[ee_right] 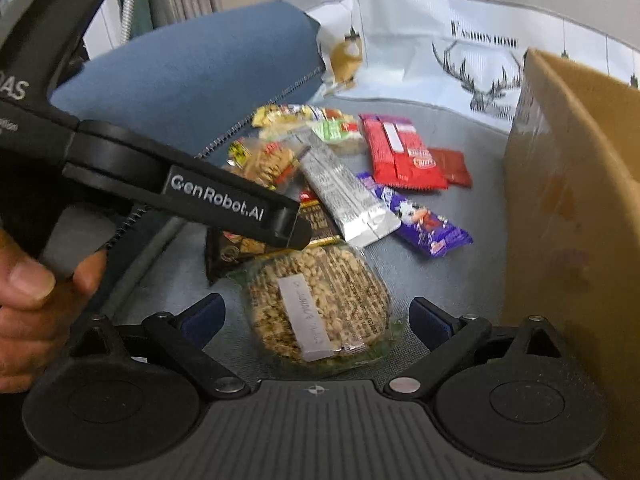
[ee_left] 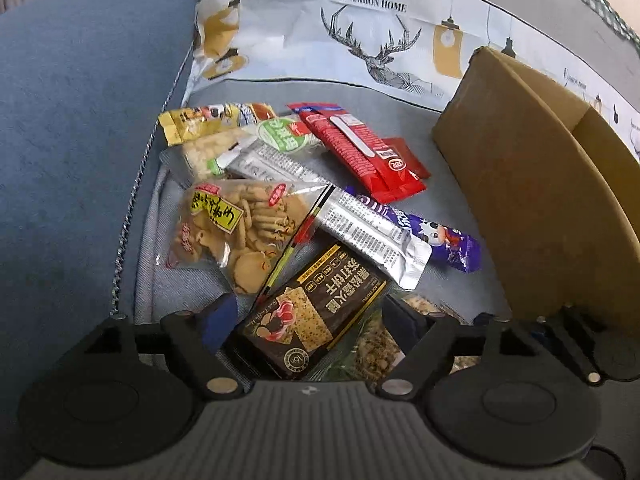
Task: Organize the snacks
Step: 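Grasp the black cracker packet with the left tool while the right tool grasps the clear nut-cake bag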
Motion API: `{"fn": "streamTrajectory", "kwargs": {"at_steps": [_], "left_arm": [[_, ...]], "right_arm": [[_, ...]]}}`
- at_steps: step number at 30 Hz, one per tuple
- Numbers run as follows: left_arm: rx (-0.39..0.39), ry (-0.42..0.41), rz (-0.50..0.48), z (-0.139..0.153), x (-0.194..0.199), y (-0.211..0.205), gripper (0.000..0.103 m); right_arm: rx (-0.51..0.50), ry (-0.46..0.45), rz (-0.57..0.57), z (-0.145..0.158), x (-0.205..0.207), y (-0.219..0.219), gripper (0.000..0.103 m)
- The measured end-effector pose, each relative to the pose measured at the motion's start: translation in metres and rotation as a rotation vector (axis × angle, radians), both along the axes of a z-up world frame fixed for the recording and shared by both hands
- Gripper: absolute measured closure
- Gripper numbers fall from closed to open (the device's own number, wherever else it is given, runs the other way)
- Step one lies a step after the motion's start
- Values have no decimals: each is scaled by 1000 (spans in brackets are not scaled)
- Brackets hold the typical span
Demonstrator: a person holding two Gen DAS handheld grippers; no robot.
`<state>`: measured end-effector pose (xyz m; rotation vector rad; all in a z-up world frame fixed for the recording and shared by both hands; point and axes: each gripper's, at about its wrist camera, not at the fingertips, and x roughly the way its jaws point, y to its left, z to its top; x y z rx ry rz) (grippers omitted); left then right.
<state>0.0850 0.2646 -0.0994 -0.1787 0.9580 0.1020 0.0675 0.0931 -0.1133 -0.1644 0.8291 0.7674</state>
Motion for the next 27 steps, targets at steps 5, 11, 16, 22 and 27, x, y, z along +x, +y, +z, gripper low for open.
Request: {"fn": "streamTrajectory", "kwargs": {"at_steps": [5,11,16,22,27], "left_arm": [[-37,-7,34,-6,3,7,16],[-67,21,27,-9,3,7,18],[61,55,-53,-12,4,-13,18],[107,48,-50,-10,-2,-16,52],[44,106,-74,-5,-9,-14,60]], "right_arm": [[-12,25,-1,-9,4,3,12],[-29,-26,48,0,-13,1,22],[-67,-2,69,11,-26,-9,22],[-70,6,108,26,-49,-28,22],[-50,7,112,29,-60,-35,22]]}}
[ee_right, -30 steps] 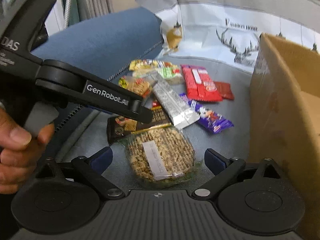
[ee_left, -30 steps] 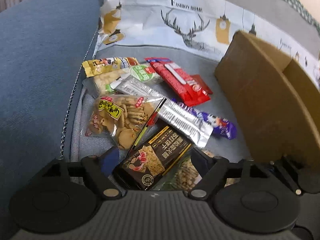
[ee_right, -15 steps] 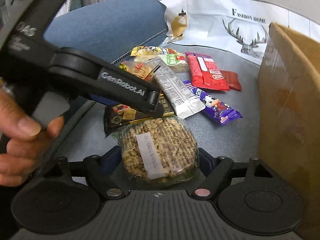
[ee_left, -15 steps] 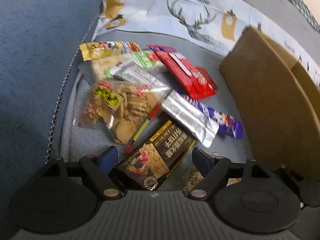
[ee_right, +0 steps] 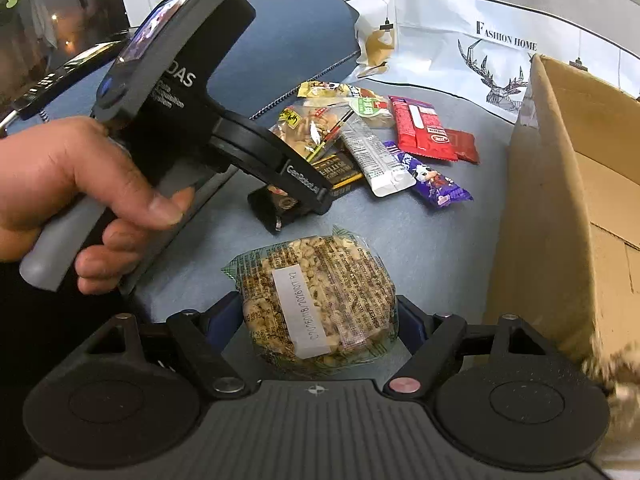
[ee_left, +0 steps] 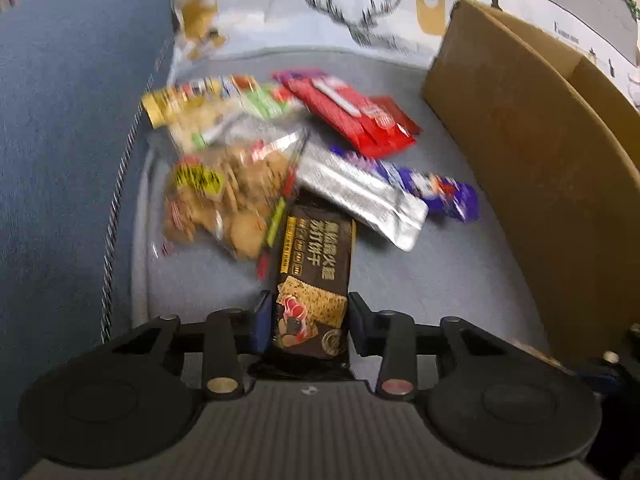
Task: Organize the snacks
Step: 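Grasp the black cracker packet with the left tool while the right tool grasps the clear nut-cake bag, then lift both held packets up from the snack pile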
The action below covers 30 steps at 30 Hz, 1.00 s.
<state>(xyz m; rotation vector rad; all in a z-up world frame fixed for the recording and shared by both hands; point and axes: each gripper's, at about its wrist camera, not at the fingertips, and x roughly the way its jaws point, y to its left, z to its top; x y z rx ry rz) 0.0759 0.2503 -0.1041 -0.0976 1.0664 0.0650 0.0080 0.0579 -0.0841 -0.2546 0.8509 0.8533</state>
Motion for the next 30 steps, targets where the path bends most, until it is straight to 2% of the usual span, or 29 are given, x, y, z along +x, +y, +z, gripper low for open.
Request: {"fn": "streamTrajectory", "kwargs": {"at_steps": [4,6,11,15,21,24,26,28,30], "left_arm": [[-105,84,39,6,-10,10,60],[-129,95,71,7,-15,14,60],[-92,86,69,4,-16,6,59],[-51,81,34,0,-8,-6,40],[-23,70,43,-2,1,-11,36],[-11,68,43,-1,1,-11,38],[-6,62,58,0,0,-8,46],[-9,56,76,2,-1,-4,59],[-29,51,80,3,-3,-1,60]], "right_arm": [[-4,-2,-11,-5,1,2,22],[-5,6,-20,-8,4,4,22],[-29,34,-35,-21,13,8,21],[-36,57,-44,-27,18,10,21],[-31,61,-47,-28,19,10,19],[-32,58,-47,-28,19,10,19],[-33,57,-46,-27,19,10,19],[-35,52,-45,-28,18,9,20],[-35,45,-42,-27,18,9,21]]}}
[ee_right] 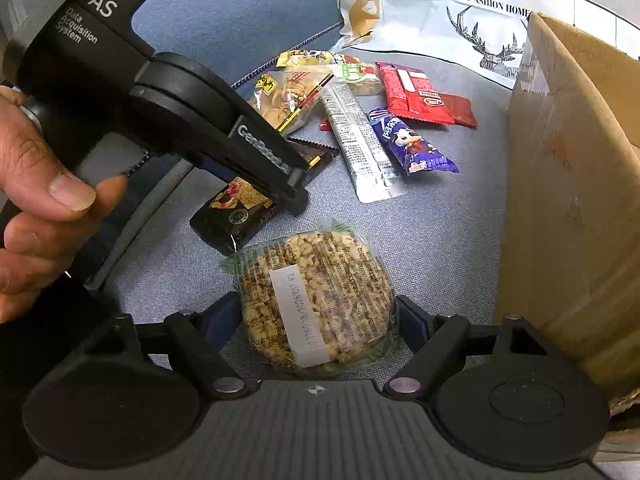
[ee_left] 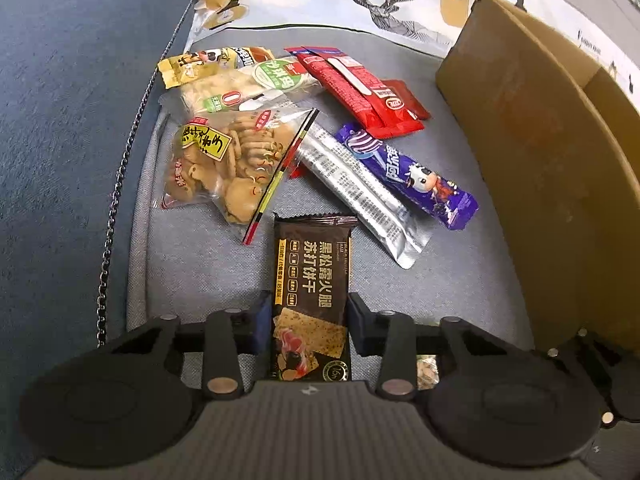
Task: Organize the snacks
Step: 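Lift both held packets up from the snack pile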
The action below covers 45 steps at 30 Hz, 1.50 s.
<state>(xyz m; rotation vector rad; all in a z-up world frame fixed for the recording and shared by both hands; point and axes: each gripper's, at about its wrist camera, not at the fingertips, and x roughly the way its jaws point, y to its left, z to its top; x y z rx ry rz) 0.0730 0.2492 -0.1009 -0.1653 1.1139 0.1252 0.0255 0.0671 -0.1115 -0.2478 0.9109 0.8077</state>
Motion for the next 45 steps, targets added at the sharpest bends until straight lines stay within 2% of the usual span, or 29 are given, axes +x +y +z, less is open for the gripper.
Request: {"fn": "streamTrajectory", "kwargs": {"at_steps": [5,20,32,36,40,45], "left_arm": [[10,-4,-15,2,-1,-4,60],[16,10,-29,-3,3,-6,59],[21,10,-29,-3,3,-6,59],[24,0,-29,-1,2,-7,60],[17,-68,-42,10,-7,-8,61],[-50,-223,-26,34,-29,-1,61]], "right_arm": [[3,-58,13,5,-6,-1,22],[-15,-24,10,-1,-3,2,21],[-21,-33,11,-2,-5,2,21],[-19,-63,-2,1,-7,2,22],[1,-139,15,12,-16,-1,22],[60,-243,35,36,-31,-9,22]]}}
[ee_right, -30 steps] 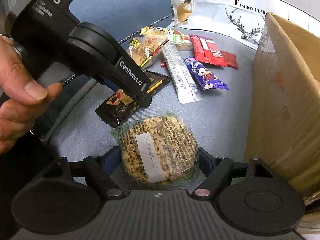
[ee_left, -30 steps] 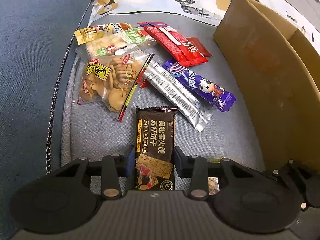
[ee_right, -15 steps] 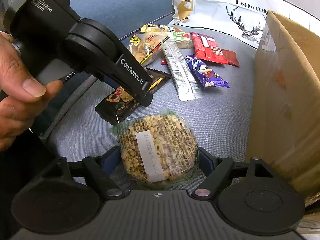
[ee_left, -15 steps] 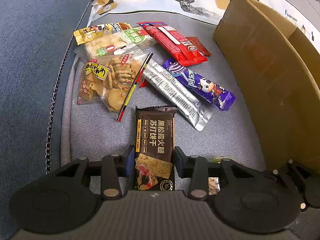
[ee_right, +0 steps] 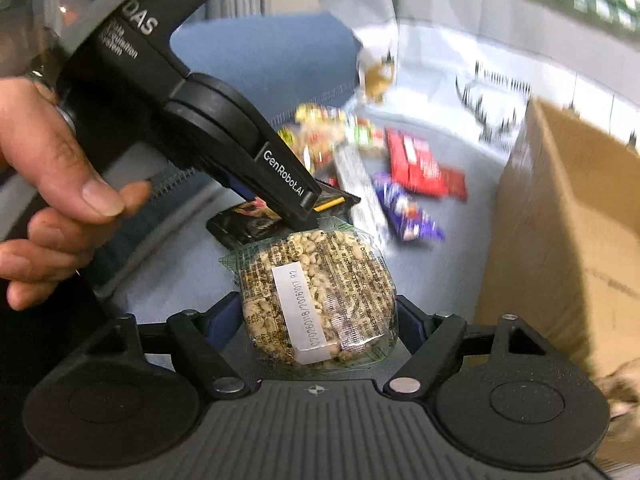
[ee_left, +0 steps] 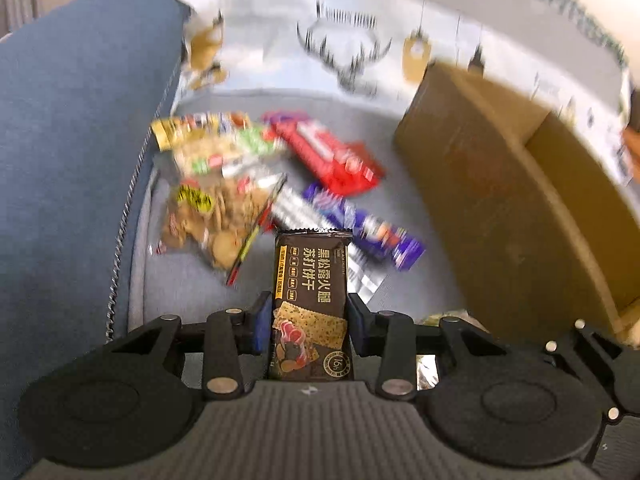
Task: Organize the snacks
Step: 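Lift both held packets up from the snack pile, then carry both held packets over the open cardboard box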
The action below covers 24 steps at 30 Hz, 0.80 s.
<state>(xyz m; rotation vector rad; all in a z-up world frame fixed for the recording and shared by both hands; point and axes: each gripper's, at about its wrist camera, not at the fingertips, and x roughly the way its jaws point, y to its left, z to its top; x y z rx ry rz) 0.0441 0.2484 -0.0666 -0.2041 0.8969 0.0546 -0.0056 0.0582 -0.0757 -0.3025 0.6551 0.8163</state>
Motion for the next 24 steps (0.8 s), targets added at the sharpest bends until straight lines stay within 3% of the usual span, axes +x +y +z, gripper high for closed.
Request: {"fn": "streamTrajectory", "kwargs": {"at_steps": [12,19,24], "left_arm": [[-56,-199,74,47,-25,6,60],[-33,-238,60,70,-20,-16,60],[-12,-284,8,81,-13,-41,60]], "right_arm": [[66,-174,8,69,-18,-34,22],[128,-282,-109,120,28,-90,22],[182,-328,-259,136,76,-139,22]]}}
